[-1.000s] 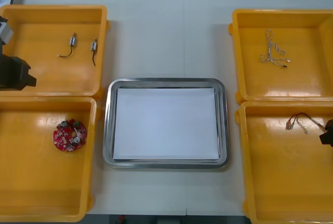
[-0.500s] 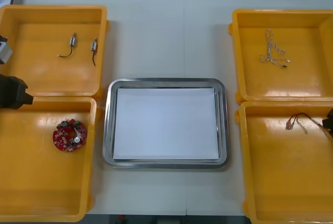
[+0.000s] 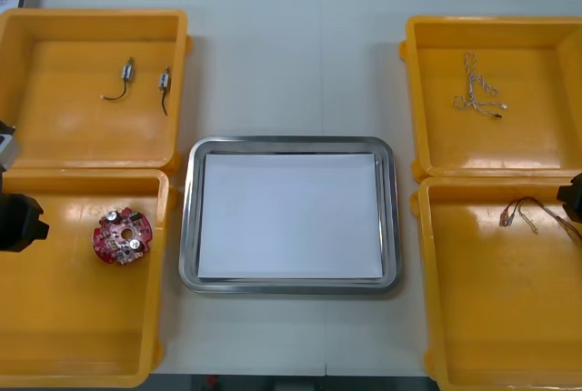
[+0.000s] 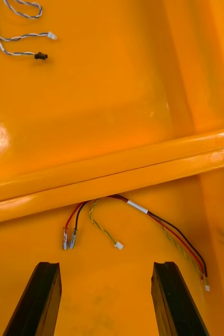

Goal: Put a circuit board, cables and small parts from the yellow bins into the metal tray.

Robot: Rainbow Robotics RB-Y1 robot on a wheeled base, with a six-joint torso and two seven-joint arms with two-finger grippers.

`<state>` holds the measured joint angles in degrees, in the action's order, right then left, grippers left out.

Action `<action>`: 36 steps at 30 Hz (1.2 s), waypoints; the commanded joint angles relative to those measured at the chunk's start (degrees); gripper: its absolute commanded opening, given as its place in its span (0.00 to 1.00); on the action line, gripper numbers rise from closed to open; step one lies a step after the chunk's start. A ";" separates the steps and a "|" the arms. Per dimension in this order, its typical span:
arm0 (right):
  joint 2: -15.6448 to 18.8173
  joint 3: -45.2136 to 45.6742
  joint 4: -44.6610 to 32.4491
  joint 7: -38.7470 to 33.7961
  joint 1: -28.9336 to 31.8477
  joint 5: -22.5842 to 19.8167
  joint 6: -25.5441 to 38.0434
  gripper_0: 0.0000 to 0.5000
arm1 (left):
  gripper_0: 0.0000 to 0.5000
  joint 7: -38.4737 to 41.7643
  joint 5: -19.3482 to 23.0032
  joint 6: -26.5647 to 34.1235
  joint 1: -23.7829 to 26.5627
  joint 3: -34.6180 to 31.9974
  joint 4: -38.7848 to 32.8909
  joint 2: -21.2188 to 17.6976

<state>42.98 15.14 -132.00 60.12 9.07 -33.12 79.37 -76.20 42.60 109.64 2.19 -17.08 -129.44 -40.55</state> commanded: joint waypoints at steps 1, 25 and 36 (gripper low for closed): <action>-2.72 -1.08 -1.60 -2.46 3.68 2.88 -4.58 1.00 | 1.00 -5.71 -2.52 0.36 -0.79 0.91 -3.01 2.23; -9.40 -14.00 -1.60 -10.29 11.32 22.83 -22.95 1.00 | 1.00 -9.49 -8.76 -5.40 1.76 3.19 -3.01 11.99; -11.95 -15.14 1.74 -7.30 13.17 25.29 -29.01 1.00 | 1.00 -10.90 -11.84 -11.11 1.76 6.53 -2.57 13.04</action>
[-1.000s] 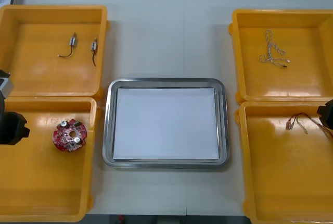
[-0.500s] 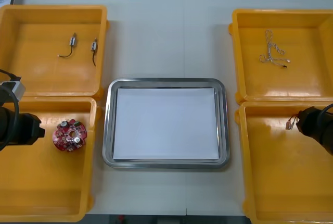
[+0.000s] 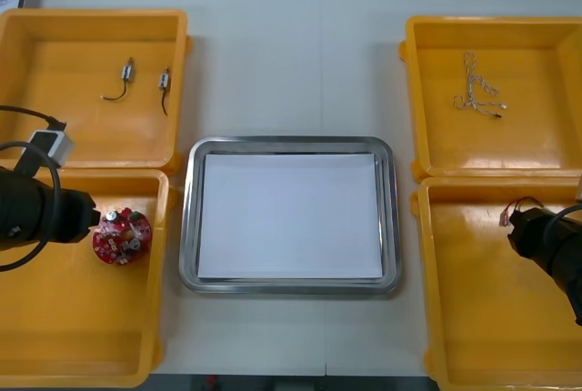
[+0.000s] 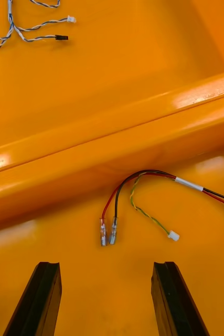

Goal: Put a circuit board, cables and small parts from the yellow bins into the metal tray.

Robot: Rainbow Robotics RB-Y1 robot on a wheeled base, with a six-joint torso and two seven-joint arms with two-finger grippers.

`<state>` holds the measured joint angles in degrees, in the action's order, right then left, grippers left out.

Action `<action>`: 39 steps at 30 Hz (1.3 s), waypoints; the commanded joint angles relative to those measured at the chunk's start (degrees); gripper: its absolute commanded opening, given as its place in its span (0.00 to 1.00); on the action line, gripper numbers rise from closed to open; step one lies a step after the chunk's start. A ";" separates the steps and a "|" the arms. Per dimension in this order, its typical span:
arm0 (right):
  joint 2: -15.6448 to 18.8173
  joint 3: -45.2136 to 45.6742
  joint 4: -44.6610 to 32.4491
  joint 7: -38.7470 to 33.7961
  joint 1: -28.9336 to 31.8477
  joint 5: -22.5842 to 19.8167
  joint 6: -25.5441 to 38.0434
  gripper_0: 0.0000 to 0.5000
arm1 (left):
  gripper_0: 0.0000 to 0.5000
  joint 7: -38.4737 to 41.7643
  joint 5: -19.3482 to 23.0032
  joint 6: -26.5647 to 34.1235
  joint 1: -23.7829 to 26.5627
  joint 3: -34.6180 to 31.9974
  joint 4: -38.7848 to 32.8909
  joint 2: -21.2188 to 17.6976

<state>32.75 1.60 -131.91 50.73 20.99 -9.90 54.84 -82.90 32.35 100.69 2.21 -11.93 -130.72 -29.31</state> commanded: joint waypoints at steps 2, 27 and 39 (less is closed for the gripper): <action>-1.99 -1.87 4.02 2.71 0.81 2.34 -7.73 1.00 | 1.00 -4.82 -2.21 -3.05 1.66 1.39 -1.11 2.59; -2.52 -4.15 12.46 2.88 -2.97 2.43 -17.22 1.00 | 1.00 -9.39 -5.11 -12.27 1.57 4.55 6.80 3.03; -2.52 -4.24 15.27 2.71 -5.17 2.61 -17.66 1.00 | 1.00 -9.65 -6.25 -12.71 1.57 6.31 8.91 3.03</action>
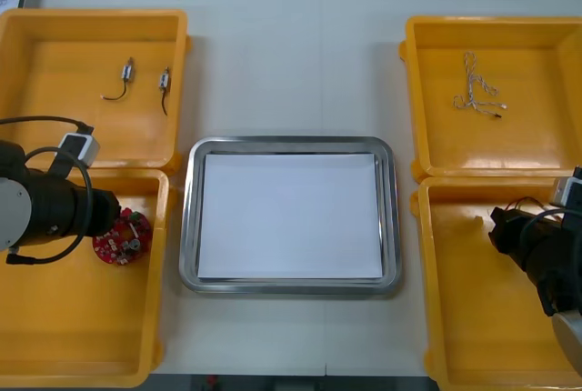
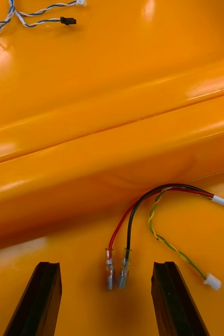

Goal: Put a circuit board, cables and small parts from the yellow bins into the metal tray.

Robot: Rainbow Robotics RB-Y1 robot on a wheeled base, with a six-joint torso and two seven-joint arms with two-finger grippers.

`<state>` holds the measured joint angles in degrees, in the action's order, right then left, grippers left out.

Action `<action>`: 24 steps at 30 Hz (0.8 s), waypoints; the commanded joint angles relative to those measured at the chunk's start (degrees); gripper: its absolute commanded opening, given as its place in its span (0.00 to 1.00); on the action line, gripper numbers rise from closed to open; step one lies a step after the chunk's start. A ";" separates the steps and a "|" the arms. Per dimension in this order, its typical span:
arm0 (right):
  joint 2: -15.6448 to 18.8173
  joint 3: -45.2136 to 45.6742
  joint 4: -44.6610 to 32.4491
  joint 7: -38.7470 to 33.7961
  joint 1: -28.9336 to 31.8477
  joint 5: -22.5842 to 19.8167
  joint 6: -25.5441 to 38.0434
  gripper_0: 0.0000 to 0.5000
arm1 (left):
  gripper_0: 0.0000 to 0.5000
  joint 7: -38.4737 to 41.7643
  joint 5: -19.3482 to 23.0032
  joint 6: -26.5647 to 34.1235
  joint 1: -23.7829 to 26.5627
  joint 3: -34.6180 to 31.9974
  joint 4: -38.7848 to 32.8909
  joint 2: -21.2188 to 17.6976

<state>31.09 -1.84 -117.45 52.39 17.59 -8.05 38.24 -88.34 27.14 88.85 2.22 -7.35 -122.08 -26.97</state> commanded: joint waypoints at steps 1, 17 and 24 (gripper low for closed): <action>-0.85 -0.80 0.91 0.96 -1.77 0.75 -1.06 1.00 | 1.00 -4.21 -1.12 -0.87 1.56 1.81 0.27 0.69; -0.76 -1.76 4.25 0.87 -3.62 0.75 -3.17 1.00 | 1.00 -3.77 -2.97 -3.77 1.47 3.75 2.29 0.78; -0.85 -2.03 4.34 0.87 -3.44 0.75 -2.99 1.00 | 1.00 -3.69 -3.32 -3.77 1.47 4.10 2.29 0.78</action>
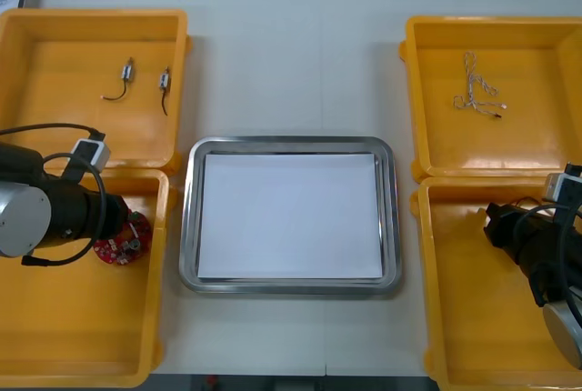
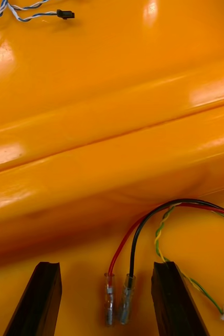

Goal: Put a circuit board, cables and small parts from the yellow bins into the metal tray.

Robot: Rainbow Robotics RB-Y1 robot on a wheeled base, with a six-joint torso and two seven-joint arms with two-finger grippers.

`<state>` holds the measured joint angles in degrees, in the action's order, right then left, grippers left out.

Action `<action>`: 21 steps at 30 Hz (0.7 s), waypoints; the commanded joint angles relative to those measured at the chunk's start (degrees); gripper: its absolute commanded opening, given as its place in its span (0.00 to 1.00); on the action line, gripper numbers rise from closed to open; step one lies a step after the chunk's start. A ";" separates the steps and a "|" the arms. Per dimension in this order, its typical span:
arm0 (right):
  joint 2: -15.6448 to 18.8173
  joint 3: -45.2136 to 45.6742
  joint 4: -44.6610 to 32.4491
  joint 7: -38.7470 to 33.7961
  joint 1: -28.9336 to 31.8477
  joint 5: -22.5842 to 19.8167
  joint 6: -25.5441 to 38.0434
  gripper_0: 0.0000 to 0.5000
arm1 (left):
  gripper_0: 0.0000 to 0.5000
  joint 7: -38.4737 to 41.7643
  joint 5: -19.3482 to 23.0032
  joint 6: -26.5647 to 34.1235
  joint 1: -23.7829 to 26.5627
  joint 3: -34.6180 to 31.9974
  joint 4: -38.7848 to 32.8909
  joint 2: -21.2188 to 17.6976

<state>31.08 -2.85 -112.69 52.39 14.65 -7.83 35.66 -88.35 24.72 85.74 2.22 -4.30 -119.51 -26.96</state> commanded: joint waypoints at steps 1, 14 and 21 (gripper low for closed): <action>-0.84 -1.02 -0.42 0.87 -0.67 0.54 0.02 1.00 | 1.00 -3.67 -0.99 -0.66 1.47 1.14 -0.28 0.77; -0.23 -1.02 -0.42 1.93 -0.67 0.98 0.11 0.00 | 0.99 -3.67 -1.69 -0.75 1.12 1.84 -0.11 0.68; 0.91 -0.93 -0.42 2.46 -0.67 2.21 0.11 0.00 | 0.97 -3.58 -2.48 -1.45 0.68 2.28 -0.11 0.77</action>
<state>31.09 -2.89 -112.64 52.39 14.37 -6.52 35.70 -88.35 23.14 85.29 2.22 -3.19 -119.15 -26.96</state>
